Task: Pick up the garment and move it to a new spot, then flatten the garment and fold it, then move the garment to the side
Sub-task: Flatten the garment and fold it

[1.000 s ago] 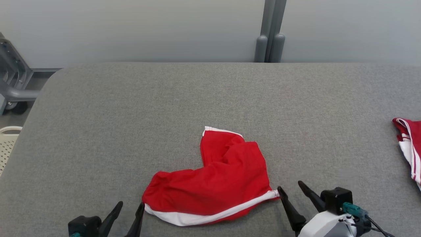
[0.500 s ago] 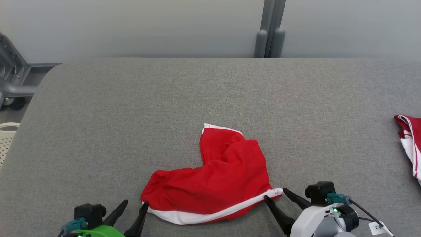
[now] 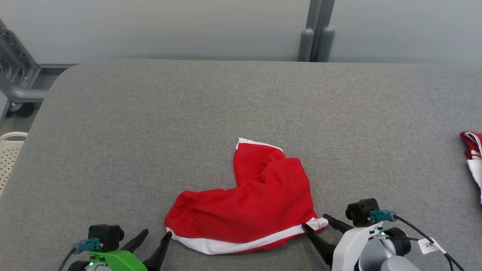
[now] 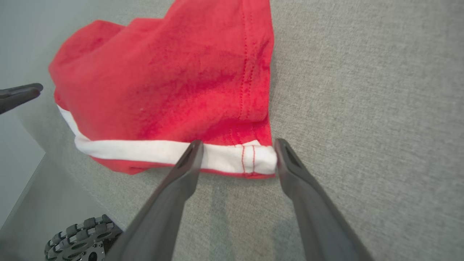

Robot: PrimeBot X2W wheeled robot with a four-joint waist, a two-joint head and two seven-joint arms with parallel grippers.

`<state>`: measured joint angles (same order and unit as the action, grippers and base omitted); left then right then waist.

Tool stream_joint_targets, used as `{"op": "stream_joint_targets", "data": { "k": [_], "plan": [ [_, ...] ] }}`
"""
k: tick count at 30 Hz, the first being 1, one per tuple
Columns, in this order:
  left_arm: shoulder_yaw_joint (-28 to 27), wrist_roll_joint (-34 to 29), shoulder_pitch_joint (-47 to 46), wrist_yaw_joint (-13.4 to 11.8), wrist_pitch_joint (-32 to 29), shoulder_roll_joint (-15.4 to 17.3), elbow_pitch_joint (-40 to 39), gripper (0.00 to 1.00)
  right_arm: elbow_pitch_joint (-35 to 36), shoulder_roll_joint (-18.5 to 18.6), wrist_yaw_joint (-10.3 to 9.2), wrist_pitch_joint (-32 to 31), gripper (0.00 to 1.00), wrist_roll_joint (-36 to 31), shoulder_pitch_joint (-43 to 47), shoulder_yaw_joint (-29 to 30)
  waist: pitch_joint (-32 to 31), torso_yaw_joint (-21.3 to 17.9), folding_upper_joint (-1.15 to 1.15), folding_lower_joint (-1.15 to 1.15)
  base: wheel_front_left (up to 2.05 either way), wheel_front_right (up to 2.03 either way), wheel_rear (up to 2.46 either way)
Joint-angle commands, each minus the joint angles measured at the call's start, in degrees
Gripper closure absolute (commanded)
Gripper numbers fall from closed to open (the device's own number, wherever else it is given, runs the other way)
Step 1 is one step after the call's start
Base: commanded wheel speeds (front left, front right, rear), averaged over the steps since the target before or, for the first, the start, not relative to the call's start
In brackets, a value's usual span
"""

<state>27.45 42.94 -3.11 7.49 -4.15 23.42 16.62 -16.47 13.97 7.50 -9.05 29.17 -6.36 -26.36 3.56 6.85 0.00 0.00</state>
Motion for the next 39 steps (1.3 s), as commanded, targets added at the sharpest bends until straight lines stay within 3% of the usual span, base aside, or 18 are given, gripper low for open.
{"op": "stream_joint_targets", "data": {
  "k": [1,18,33,34,35,36,39],
  "plan": [
    [0.07,0.67,-0.88,-0.2,-0.75,0.54,-0.31,0.0,0.38,0.46,-0.02,-0.5,0.0,0.46,-0.27,0.13,0.04,-0.01,0.0,0.0,0.0,0.0,0.0],
    [1.34,2.67,-1.54,-0.12,-5.28,2.32,-1.4,0.0,4.74,1.14,-0.02,-5.11,0.0,0.28,2.57,1.63,0.46,-1.37,0.0,0.0,0.0,0.0,0.0],
    [4.36,4.89,-5.49,0.03,-4.96,-0.69,3.77,0.0,5.72,0.5,-0.01,-6.28,0.0,0.55,0.72,0.63,2.62,-1.87,0.0,0.0,0.0,0.0,0.0],
    [4.9,5.48,-5.96,0.04,-5.1,-1.05,4.24,0.38,5.83,0.44,-0.02,-5.79,0.32,0.65,0.22,0.44,2.84,-1.87,0.0,0.0,0.0,0.0,0.0],
    [5.82,5.82,-6.42,0.04,-5.38,-1.19,4.66,0.83,5.77,0.42,-0.01,-5.66,0.96,1.13,-0.13,-0.06,3.04,-1.88,0.0,0.0,0.0,0.0,0.0],
    [7.13,6.53,-7.32,0.05,-5.52,-1.16,5.25,1.0,5.91,0.9,-0.01,-5.71,1.0,2.21,-0.76,-1.23,3.55,-1.97,0.0,0.0,0.0,0.0,0.0],
    [8.57,8.44,-8.63,0.05,-5.66,-0.65,4.94,1.0,7.12,1.73,-0.01,-5.41,1.0,4.62,-2.17,-1.77,4.3,-2.15,0.0,0.0,0.0,0.0,0.0]
  ]
}}
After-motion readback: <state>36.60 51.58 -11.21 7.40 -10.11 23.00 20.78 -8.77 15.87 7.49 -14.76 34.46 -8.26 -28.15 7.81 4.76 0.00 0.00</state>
